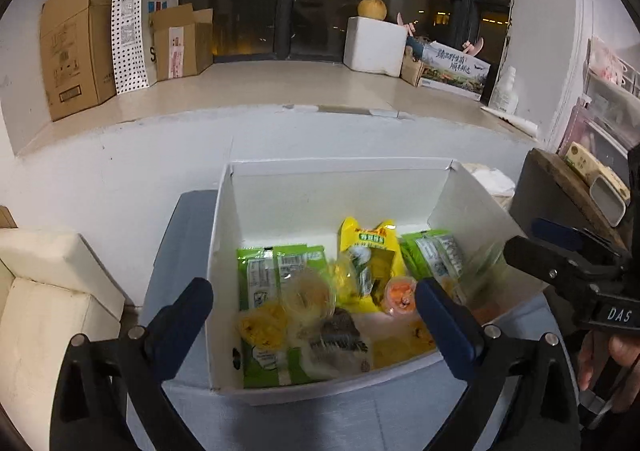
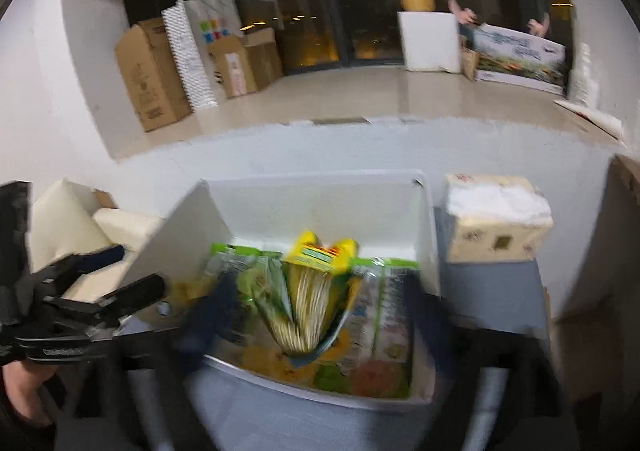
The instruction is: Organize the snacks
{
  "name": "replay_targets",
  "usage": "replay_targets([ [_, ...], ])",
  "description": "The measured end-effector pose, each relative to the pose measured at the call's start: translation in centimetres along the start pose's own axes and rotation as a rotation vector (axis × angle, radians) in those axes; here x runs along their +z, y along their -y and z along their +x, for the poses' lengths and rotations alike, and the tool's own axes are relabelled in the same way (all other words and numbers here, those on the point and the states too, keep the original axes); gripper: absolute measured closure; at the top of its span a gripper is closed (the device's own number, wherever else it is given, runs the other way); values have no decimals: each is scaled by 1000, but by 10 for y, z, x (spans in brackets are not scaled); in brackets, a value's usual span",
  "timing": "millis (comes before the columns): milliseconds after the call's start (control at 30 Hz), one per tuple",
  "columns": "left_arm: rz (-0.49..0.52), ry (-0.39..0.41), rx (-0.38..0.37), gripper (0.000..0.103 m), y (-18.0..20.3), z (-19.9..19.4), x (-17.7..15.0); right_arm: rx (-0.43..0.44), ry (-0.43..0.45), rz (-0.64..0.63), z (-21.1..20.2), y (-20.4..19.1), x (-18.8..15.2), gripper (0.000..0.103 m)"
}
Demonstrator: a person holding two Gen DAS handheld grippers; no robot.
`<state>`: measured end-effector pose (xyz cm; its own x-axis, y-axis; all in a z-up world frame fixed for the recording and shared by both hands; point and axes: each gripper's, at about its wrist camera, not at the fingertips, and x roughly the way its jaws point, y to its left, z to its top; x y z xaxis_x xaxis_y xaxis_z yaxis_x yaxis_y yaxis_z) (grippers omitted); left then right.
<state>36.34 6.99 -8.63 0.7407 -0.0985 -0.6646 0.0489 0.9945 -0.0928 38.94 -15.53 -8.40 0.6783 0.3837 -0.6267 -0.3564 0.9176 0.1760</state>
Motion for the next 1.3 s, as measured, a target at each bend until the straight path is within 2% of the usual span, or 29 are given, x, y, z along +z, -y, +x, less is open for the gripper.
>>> replay_targets([
  [133, 5, -17, -3, 0, 0, 4, -9, -31, -19, 41, -3, 9, -9, 5],
  [200, 10, -13, 9, 0, 2, 1, -11, -45, -7, 47, -12, 11, -10, 0],
  [367, 33, 71, 66, 0, 12, -35, -14, -113, 65, -33, -49, -2, -9, 0],
  [533, -48, 174, 8, 0, 13, -92, -25, -191, 193, -159, -110, -28, -26, 0],
  [600, -67, 222, 35, 0, 14, -115, -32, -199, 224, -182, -131, -34, -35, 0],
  [667, -65, 252, 122, 0, 20, -137, -40, -217, 263, -186, -152, -40, -46, 0],
  [700, -50, 259, 164, 0, 25, -149, -46, -217, 276, -183, -162, -43, -52, 0],
  [767, -18, 272, 186, 0, 35, -165, -57, -199, 284, -164, -180, -47, -61, 0],
  [867, 15, 259, 146, 0, 48, -189, -76, -106, 263, -98, -204, -50, -76, 0],
  [967, 12, 229, 123, 0, 58, -208, -98, -67, 228, -61, -221, -54, -91, 0],
  [1133, -11, 199, 111, 0, 67, -234, -136, -65, 210, -49, -242, -64, -126, 0],
  [1300, -41, 181, 88, 0, 66, -252, -159, -49, 188, -12, -257, -65, -150, 0],
])
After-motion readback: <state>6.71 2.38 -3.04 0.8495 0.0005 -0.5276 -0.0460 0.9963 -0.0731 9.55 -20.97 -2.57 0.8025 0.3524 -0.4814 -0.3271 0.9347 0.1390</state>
